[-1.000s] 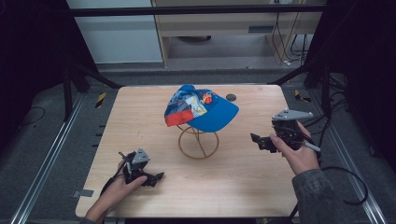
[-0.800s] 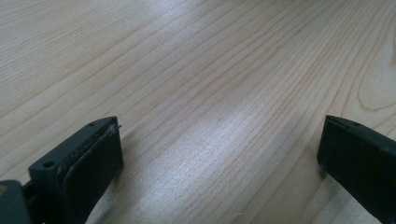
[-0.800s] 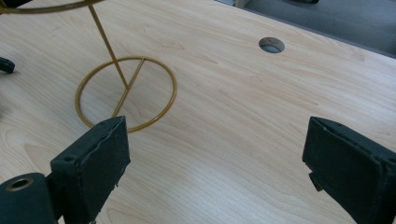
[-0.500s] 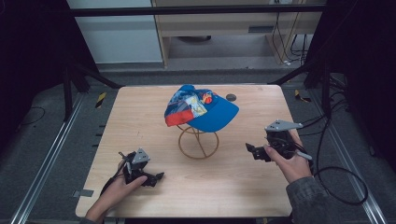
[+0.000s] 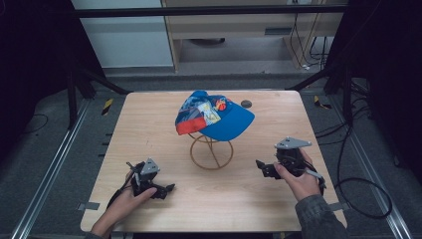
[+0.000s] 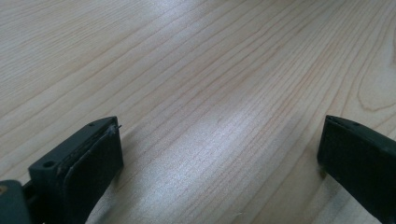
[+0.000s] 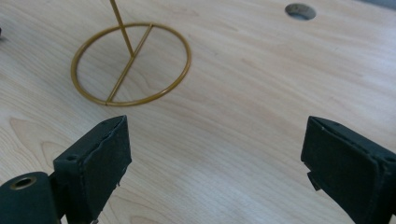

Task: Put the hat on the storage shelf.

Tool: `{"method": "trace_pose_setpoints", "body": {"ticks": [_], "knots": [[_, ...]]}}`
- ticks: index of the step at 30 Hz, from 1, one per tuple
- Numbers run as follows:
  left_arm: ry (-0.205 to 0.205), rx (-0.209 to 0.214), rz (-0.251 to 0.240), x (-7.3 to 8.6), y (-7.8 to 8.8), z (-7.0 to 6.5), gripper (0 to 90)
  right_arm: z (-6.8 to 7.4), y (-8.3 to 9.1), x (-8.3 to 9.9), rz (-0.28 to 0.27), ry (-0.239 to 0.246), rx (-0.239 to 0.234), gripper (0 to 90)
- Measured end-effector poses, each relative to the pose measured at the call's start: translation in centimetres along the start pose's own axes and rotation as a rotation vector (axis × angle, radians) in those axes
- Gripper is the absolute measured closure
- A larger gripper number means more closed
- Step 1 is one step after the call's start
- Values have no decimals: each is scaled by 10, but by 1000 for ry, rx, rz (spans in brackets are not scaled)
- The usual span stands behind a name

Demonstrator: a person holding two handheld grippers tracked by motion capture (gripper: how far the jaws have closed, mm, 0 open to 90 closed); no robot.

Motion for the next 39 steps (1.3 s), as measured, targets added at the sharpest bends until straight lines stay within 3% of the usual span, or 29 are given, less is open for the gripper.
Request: {"method": "trace_pose_setpoints", "body": {"ticks": [6, 26, 33, 39], "knots": [[0, 0, 0, 0, 0, 0, 0, 6, -10, 15, 16, 9, -7, 85], [0, -1, 0, 0, 0, 0, 0, 23, -26, 57, 63, -59, -16, 82], [1, -1, 0, 0, 0, 0, 0, 30, -34, 65, 39, -53, 5, 77], [0, -1, 0, 0, 0, 0, 0, 33, -41, 74, 56, -39, 20, 70]]}}
Point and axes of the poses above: each handheld gripper's, and its own axes: y roughly backward along the jaws, x roughly out of its underside, z roughly to its left, the point moved 10 cm from there along -y, roughly forward along the jaws, and after that the axes turned 15 degrees about -z, right-handed, at the moved point
